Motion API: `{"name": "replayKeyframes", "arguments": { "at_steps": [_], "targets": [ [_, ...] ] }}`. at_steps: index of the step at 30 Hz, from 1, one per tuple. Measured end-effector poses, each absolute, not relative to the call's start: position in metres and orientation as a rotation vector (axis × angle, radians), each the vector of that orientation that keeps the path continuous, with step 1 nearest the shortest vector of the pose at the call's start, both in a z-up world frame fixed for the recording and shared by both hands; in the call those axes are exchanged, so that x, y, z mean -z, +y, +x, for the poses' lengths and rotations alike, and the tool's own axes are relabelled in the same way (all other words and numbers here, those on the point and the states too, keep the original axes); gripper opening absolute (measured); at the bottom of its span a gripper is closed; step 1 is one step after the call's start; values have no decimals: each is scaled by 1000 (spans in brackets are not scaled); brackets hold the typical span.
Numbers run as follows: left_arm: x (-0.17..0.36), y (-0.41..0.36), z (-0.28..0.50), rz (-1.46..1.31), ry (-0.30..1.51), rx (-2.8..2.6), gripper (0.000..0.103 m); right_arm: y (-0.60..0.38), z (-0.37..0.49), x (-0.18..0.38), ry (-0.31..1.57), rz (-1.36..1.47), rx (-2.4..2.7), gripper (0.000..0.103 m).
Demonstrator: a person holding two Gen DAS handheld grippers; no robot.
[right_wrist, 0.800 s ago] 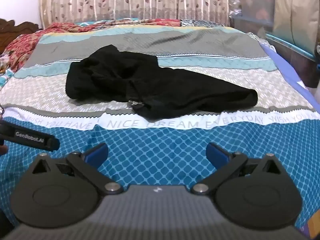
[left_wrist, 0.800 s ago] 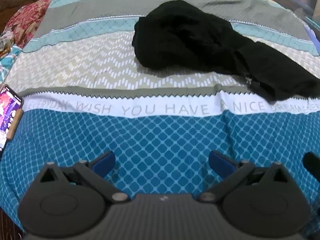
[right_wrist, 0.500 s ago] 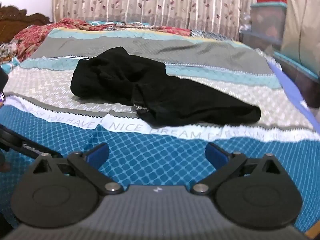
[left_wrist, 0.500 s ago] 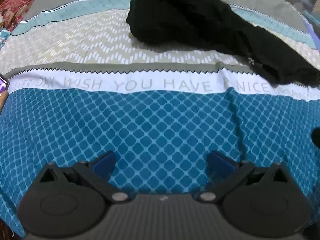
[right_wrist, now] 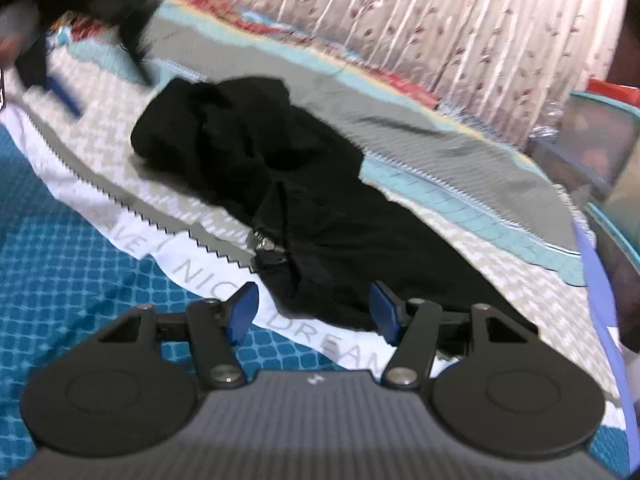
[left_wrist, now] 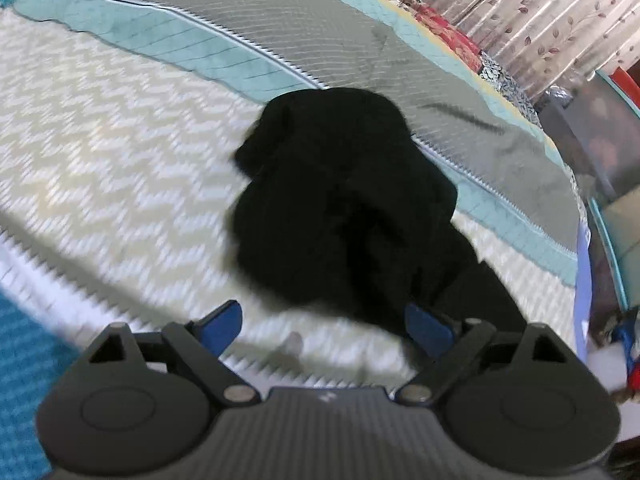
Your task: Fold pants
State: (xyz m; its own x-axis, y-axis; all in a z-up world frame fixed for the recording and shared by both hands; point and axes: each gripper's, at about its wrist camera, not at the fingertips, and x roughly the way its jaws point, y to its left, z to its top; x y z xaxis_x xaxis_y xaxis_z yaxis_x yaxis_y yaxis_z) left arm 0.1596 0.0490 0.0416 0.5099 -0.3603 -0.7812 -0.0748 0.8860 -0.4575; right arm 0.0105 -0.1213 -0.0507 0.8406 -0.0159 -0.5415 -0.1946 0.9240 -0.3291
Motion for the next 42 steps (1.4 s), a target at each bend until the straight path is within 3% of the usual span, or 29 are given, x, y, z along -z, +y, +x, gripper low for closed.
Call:
{"name": "replayKeyframes", "arguments": {
  "at_steps": [6,8,9,10,12,18,20,21,25,27,29,30,31,32,34,35,37,42],
  "targets": [
    [-16,30,217,-593,1134,182,97,-124,33,66,621,-382,-129,62],
    [-2,30,226,-662,1160,159,94,-124,37,65,621,-376,-149,61],
    [5,31,228,-691,1179,144,77,-124,40,63,630,-369,-181,41],
    [11,33,229,-699,1202,130,46,-125,42,62,638,-366,-198,32],
    [17,38,221,-701,1221,142,23,-132,39,48,596,-344,-176,28],
    [8,65,153,-698,1150,261,7,-206,36,-34,428,-99,-14,27],
    [4,78,123,-679,1126,282,7,-239,43,-57,395,-28,80,27],
    [3,85,111,-676,1125,290,7,-255,46,-64,380,-8,132,2],
    [20,102,71,-687,1165,300,9,-312,66,-69,379,29,394,3],
    [29,105,61,-661,1192,259,11,-331,70,-52,433,0,535,8],
    [35,109,53,-629,1213,214,20,-347,62,-38,501,68,590,8],
    [37,112,51,-633,1216,208,37,-349,51,-29,512,138,560,8],
    [38,118,49,-660,1210,203,52,-351,41,-21,524,194,525,12],
    [39,123,45,-694,1198,195,57,-350,31,-13,547,241,482,17],
    [39,132,48,-747,1181,180,63,-338,21,-2,578,292,404,49],
    [38,135,51,-759,1177,175,65,-332,24,0,587,304,376,53],
    [38,136,59,-789,1171,177,78,-328,29,6,611,350,326,53],
    [44,122,75,-849,1159,195,85,-356,57,27,682,665,285,60]
  ]
}}
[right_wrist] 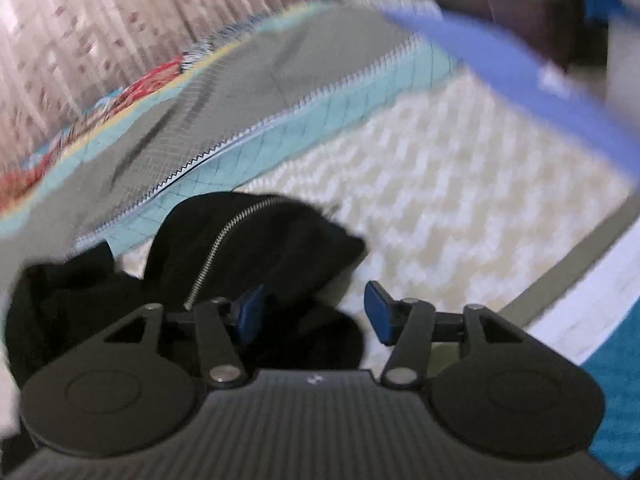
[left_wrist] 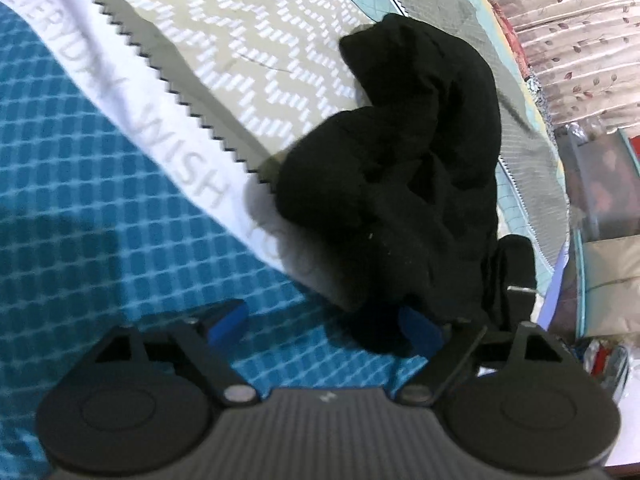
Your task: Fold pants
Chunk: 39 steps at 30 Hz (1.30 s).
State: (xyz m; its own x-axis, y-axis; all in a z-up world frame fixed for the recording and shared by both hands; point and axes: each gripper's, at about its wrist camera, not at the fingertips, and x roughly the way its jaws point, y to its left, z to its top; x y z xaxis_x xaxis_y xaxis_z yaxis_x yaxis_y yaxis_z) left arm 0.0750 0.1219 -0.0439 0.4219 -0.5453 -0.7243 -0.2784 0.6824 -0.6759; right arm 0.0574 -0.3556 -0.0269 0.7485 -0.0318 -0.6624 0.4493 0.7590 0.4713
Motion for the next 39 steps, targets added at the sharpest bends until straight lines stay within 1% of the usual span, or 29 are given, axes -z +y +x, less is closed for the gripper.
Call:
{"name": "replayKeyframes", "arguments": {
  "at_steps": [2,3,4,5,6,7,10,15,18,20,24,26,27,28,29,30,31,32,34,35,36,37,39],
  "targets": [
    [49,114,76,-864,1155,204,85,-359,65,37,687,764,301,62],
    [50,112,79,-870,1154,200,81,-360,69,41,684,798,306,63],
    [51,104,83,-867,1152,202,67,-360,72,41,677,822,305,56],
    [52,99,87,-859,1155,213,56,-358,77,38,673,831,292,45],
    [52,96,89,-861,1169,234,25,-356,81,34,678,830,277,11],
    [54,92,92,-877,1188,253,4,-354,82,27,669,820,289,8],
    [42,96,86,-866,1165,239,3,-353,78,-10,543,734,330,8],
    [-6,139,57,-876,1028,235,2,-377,39,-75,351,658,466,8],
    [-39,176,31,-855,930,173,2,-400,9,-96,279,675,535,8],
    [-51,200,15,-863,897,126,2,-412,-13,-106,240,685,563,8],
    [-50,222,-10,-845,917,65,2,-423,-50,-99,227,630,685,8],
    [-37,220,-11,-865,962,78,4,-427,-50,-86,269,519,829,8],
    [-30,215,-9,-873,986,89,10,-430,-43,-75,333,457,894,13],
    [-23,208,-6,-880,1003,105,19,-436,-43,-64,411,437,934,19],
    [-16,204,-4,-882,1017,124,24,-440,-42,-52,494,455,946,24],
    [-9,195,1,-883,1032,137,35,-441,-43,-39,535,508,935,28],
    [-4,186,9,-885,1048,147,47,-437,-48,-31,525,550,900,28],
    [2,177,17,-888,1059,157,51,-430,-52,-25,514,574,861,29],
    [14,165,32,-908,1081,185,64,-409,-57,-12,525,580,764,40],
    [21,159,42,-936,1096,194,68,-396,-58,-6,529,586,692,43],
    [28,153,49,-968,1107,200,80,-384,-57,1,537,599,614,45],
    [34,144,54,-999,1110,205,87,-373,-58,5,548,614,544,45],
    [44,134,68,-1019,1112,214,87,-356,-55,15,573,659,419,46]
  ]
}}
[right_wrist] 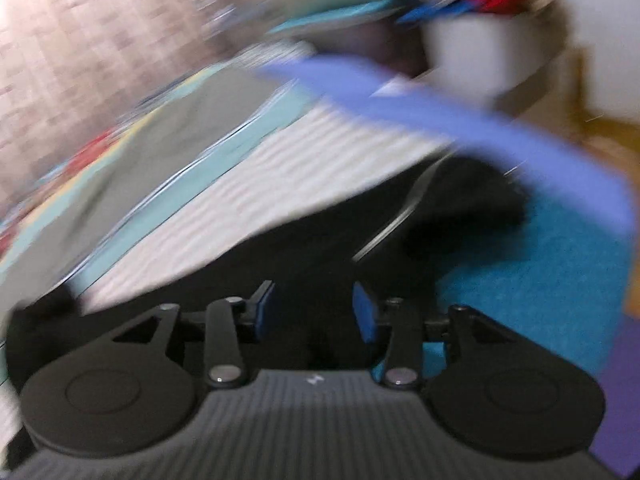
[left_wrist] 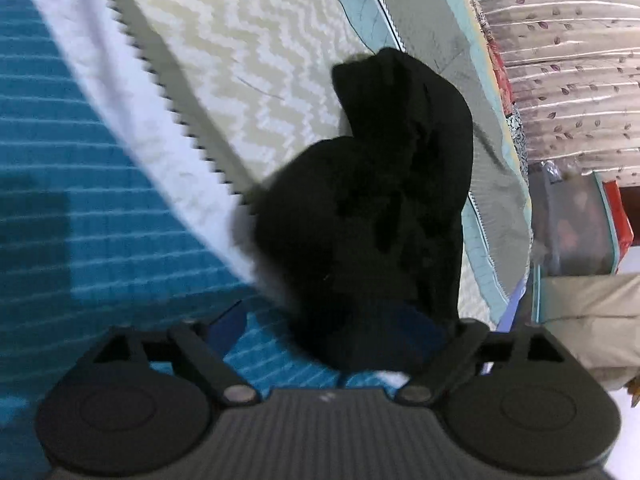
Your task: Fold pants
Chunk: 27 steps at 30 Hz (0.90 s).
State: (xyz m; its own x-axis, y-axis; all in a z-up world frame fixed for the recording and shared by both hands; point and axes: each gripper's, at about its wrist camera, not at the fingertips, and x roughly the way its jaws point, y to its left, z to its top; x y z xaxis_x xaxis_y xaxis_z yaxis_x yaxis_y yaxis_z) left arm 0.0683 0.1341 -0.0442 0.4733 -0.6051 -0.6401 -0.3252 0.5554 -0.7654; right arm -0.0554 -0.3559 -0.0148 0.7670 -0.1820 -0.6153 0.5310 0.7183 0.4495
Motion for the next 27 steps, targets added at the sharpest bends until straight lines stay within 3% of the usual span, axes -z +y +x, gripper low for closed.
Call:
{"name": "replayKeyframes", "arguments": {
  "at_steps": [2,4,9,12,18,21,22,24,27],
  "targets": [
    [54,123,80,-1026,1118,204,71,-343,-53,26,576,724,330,49],
    [67,116,87,-1057,1151,226,11,-338,-40,40,613,775,288,57],
    [38,127,68,-1026,1091,266,8,-365,4,60,623,836,374,55],
    [-1,155,44,-1021,1026,300,8,-385,21,63,622,884,432,6],
    [-46,189,-23,-876,983,287,9,-368,24,21,591,743,346,7],
    [-31,185,-51,-753,1046,188,17,-351,27,30,702,633,326,18],
    [-26,185,-56,-736,1070,163,23,-349,29,36,747,611,307,29],
    [-14,196,-70,-750,1090,120,26,-342,32,45,819,574,267,40],
    [-15,224,-81,-839,1033,80,32,-337,31,40,858,495,172,40]
  ]
}}
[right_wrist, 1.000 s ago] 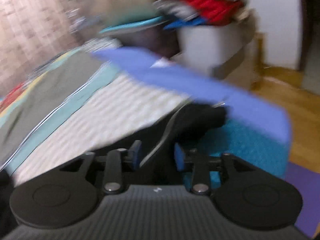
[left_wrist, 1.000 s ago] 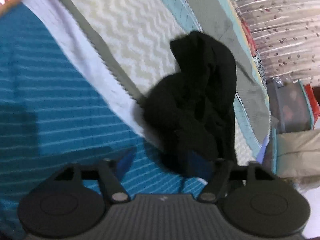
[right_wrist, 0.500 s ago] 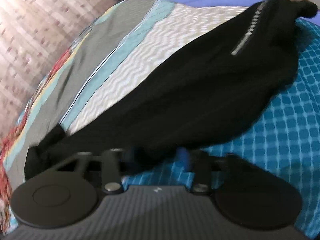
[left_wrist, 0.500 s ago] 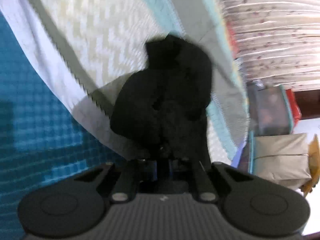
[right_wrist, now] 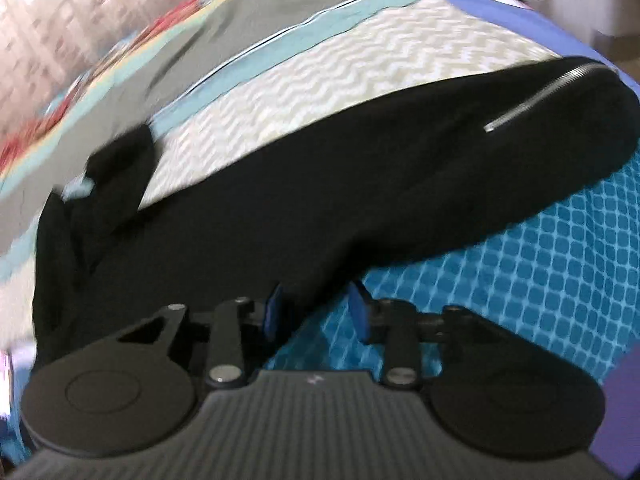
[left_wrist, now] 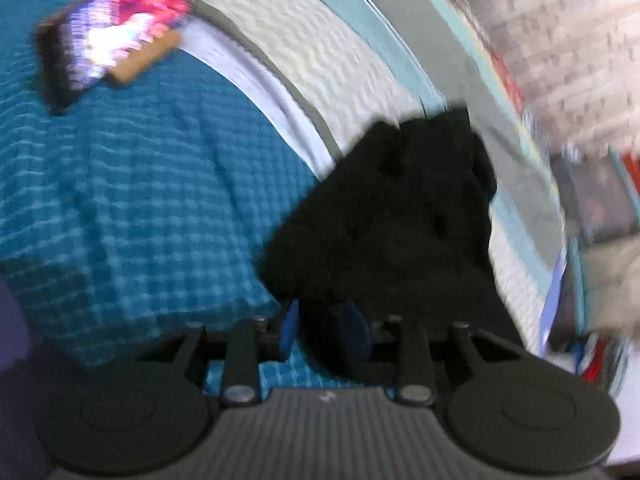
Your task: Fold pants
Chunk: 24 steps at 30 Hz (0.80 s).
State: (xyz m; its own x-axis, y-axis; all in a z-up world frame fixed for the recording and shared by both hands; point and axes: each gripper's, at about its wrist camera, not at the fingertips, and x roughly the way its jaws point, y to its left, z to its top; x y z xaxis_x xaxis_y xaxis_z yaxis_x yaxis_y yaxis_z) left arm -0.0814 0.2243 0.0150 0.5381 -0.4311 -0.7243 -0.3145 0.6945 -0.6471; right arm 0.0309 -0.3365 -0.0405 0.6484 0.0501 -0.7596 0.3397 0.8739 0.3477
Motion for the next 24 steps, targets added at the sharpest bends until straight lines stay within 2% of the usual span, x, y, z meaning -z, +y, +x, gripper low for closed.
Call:
{"name": "replayKeyframes", "arguments": {
  "at_steps": [1,5,9,14,20,24],
  "targets": [
    [-19,232,-82,-848,1001,57,35,-332,29,35,861,466,139,40],
    [-32,234,-46,-782,943,36,35,-327,56,17,816,379,40,40],
    [-29,211,10,-686,918,75,36,-320,124,12,762,360,-9,40],
    [-8,184,101,-576,927,103,45,-294,209,18,724,327,-55,41],
    [36,171,183,-555,995,183,54,-283,307,33,750,365,-84,60],
    [45,159,189,-567,954,300,70,-278,368,51,795,411,-95,71]
  ]
}}
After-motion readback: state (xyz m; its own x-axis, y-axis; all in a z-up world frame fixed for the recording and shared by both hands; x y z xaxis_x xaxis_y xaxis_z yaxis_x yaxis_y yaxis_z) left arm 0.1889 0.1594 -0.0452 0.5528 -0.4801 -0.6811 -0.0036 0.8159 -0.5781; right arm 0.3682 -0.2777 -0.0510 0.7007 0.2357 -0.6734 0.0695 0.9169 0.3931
